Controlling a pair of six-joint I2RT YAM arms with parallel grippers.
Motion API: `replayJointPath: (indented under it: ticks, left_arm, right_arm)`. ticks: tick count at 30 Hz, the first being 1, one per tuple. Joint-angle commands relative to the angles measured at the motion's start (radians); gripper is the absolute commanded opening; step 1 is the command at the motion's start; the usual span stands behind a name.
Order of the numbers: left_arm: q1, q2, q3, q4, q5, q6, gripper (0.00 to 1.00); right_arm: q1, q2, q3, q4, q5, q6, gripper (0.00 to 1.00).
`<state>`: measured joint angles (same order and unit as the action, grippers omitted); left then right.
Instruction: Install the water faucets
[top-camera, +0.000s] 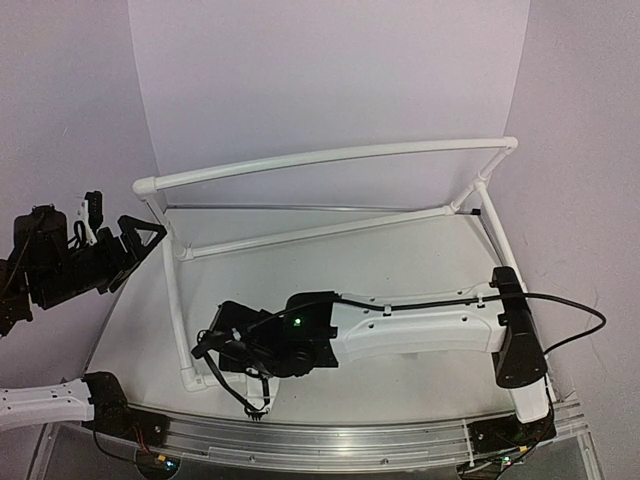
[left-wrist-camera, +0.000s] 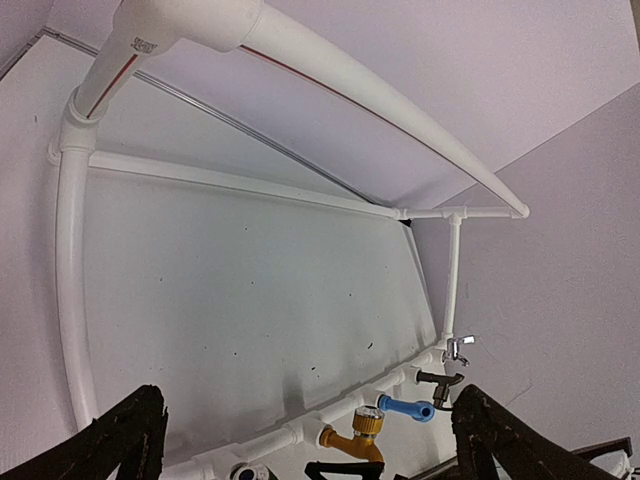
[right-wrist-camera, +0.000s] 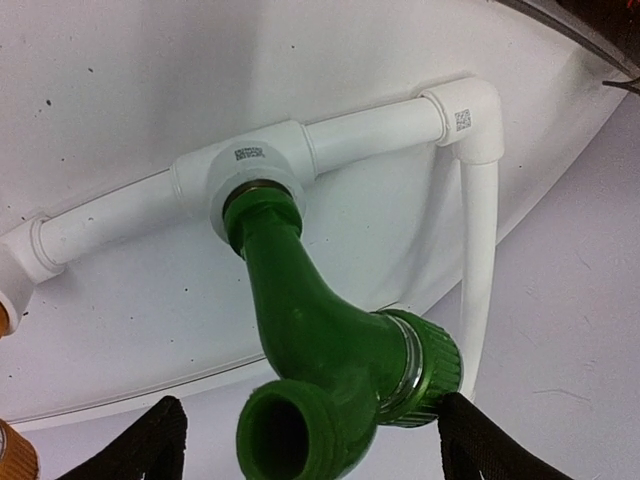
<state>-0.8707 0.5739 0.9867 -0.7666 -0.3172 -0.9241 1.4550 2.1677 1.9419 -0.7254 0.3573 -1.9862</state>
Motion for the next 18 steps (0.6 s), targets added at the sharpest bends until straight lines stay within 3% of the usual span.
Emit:
replayJointPath:
  ticks: [1,9,18]
  left_arm:
    - [0.001,-0.012,-0.002,0.016,-0.008,-0.004,1.0]
    - [0.001,-0.013,-0.007,0.017,-0.013,-0.002,1.0]
    - [0.001,-0.01,0.0,0.017,-0.013,0.001,1.0]
  right_arm:
    - [0.002,-0.012,0.013,0.005,-0.016,-0.224,0.84]
    - [0.002,-0.018,-0.009,0.026,-0.046,-0.256,0.94]
    - [0.003,0.006,-0.005,0.039,-0.062,-0.294,0.91]
